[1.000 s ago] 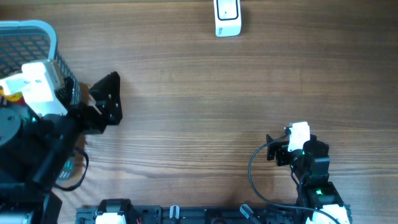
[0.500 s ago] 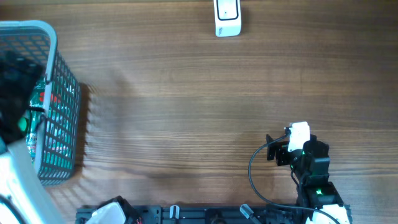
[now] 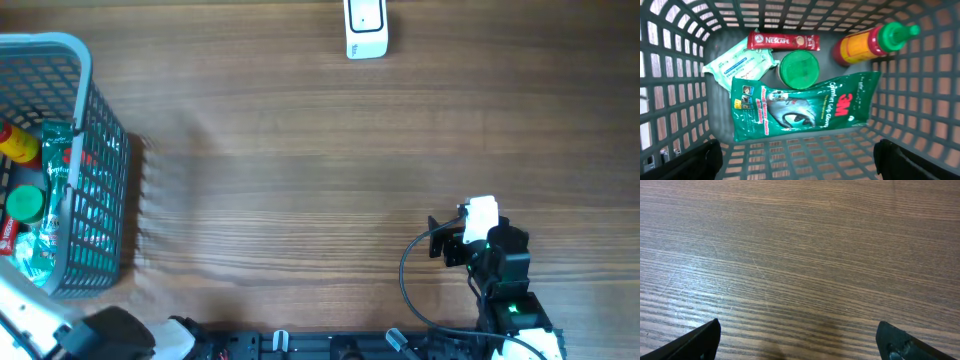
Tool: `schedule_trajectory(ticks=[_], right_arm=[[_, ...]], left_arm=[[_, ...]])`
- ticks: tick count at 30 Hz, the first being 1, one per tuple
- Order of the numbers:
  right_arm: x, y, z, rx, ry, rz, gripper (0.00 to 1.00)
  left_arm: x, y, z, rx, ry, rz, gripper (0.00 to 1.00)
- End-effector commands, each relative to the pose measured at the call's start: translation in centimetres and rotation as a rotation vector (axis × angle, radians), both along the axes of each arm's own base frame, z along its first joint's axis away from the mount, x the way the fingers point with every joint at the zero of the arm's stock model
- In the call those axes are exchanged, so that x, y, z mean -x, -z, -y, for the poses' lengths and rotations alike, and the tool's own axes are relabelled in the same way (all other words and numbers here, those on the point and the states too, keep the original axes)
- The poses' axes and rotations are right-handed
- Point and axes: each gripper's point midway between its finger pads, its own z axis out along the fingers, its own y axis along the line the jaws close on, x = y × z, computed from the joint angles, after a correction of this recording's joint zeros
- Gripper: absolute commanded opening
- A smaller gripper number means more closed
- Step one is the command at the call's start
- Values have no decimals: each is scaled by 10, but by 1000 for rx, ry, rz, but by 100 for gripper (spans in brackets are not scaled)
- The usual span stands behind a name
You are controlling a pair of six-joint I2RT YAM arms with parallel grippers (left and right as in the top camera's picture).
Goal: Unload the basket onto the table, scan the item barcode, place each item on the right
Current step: 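Reach the left gripper into the basket and grasp the green-capped jar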
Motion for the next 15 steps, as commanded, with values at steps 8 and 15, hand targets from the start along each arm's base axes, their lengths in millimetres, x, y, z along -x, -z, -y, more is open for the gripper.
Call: schedule_trajectory(ticks=[8, 15], right_arm=[[-1, -1, 1, 14, -2, 7, 100], [-1, -1, 1, 13, -2, 7, 100]], left_arm=[[-2, 48, -27, 59, -49, -166, 100], [-4, 84, -39, 117, -56, -266, 100]])
